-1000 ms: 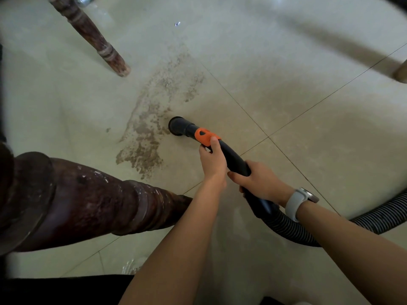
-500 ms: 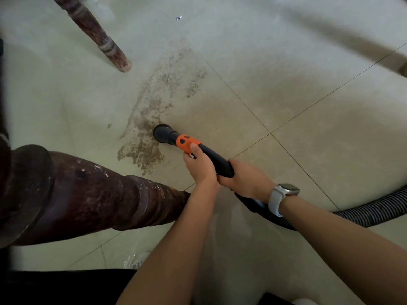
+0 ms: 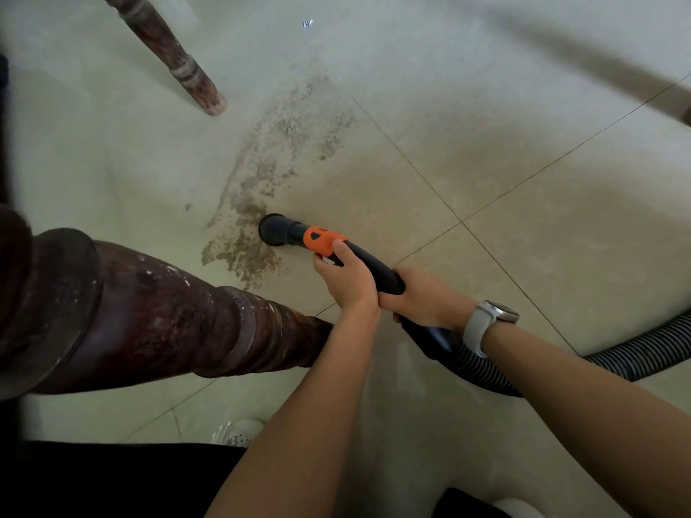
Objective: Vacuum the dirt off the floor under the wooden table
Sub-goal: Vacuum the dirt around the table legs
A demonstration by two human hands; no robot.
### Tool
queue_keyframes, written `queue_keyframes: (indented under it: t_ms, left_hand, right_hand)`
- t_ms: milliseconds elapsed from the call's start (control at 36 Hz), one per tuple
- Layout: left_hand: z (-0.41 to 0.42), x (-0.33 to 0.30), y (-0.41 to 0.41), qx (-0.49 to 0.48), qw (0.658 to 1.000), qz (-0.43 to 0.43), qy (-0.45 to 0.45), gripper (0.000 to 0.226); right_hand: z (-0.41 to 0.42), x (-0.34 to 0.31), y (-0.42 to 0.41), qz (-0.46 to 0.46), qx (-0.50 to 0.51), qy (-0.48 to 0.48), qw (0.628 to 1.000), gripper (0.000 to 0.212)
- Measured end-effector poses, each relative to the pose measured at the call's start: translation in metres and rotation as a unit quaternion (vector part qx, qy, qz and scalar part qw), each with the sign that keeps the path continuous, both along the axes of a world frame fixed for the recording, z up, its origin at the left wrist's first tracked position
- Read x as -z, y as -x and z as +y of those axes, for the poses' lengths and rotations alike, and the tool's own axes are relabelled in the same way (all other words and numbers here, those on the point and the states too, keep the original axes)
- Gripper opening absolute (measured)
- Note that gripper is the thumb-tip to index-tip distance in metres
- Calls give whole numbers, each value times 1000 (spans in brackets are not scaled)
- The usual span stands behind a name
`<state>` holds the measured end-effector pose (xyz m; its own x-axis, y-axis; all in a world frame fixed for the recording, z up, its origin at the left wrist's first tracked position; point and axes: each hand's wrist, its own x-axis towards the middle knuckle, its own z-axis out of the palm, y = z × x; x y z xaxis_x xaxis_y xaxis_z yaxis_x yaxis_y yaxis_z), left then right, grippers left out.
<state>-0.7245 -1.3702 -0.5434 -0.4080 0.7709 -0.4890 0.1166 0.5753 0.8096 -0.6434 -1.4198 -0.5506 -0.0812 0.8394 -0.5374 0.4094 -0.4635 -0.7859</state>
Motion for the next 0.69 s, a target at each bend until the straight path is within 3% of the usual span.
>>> queue_keyframes:
  t_ms: [417,694]
  left_hand:
    - [-33,4,-9,18,999,-1,37,56]
    - [-46,11,-8,-2,999,6,47,61]
  right_hand:
    - [-28,7,-24,68,-23,46,996,20]
    - [-39,6,-29,56,-45,48,996,14]
